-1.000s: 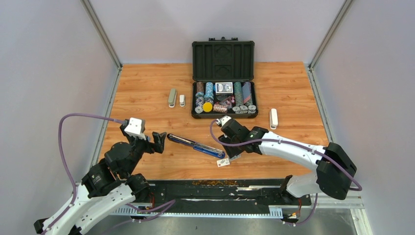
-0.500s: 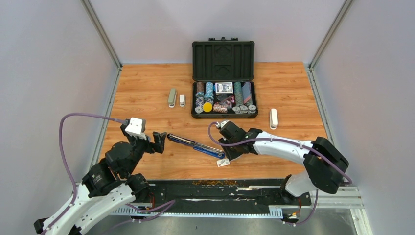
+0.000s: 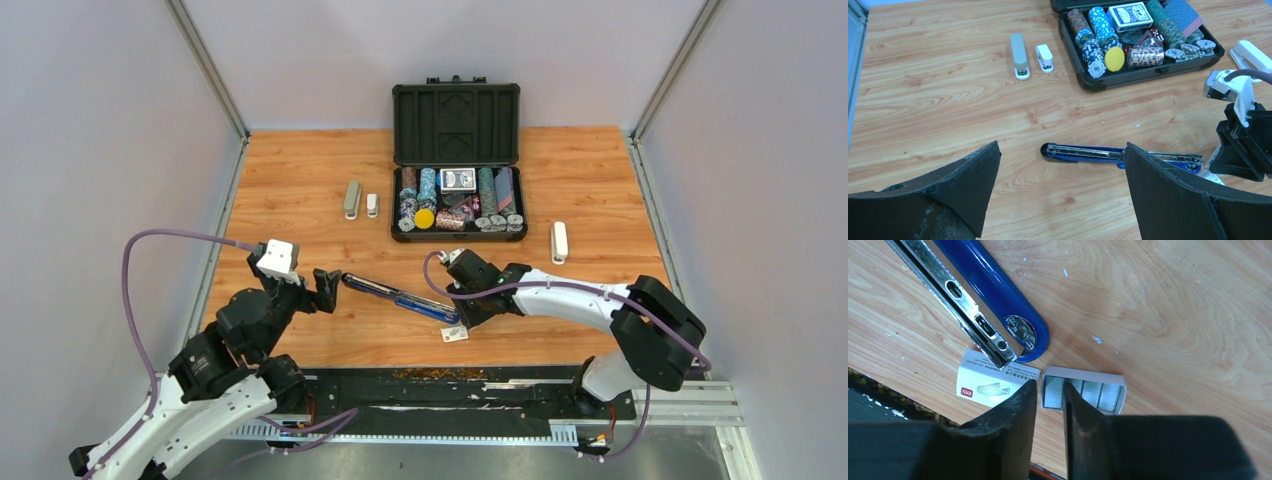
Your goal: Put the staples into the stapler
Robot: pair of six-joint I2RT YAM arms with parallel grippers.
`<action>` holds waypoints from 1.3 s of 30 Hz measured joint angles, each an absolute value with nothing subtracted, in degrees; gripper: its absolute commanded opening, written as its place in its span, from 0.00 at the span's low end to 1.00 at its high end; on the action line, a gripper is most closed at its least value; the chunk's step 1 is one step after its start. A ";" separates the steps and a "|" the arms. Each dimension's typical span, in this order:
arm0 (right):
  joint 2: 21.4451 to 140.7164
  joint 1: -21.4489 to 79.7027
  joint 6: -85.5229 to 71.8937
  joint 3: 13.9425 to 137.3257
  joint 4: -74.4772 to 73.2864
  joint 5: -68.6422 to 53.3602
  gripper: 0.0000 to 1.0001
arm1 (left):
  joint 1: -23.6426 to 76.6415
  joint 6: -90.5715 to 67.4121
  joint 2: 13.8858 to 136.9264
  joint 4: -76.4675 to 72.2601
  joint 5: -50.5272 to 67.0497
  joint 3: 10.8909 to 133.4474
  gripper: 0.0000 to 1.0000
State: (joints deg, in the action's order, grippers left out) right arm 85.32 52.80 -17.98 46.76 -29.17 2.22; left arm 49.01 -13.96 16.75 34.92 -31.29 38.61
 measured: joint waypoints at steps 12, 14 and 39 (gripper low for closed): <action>85.49 52.82 -18.04 47.24 -30.72 2.94 0.09 | 48.99 -13.93 16.97 34.92 -31.11 38.61 1.00; 85.41 52.97 -17.96 47.99 -32.45 3.92 0.10 | 48.99 -13.93 16.97 34.92 -31.05 38.61 1.00; 86.96 55.11 -17.74 53.60 -39.53 10.39 0.19 | 48.71 -13.76 17.41 34.89 -30.48 38.61 1.00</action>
State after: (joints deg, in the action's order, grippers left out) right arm 86.96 55.11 -17.74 53.60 -39.53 10.39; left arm 48.71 -13.76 17.41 34.89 -30.48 38.61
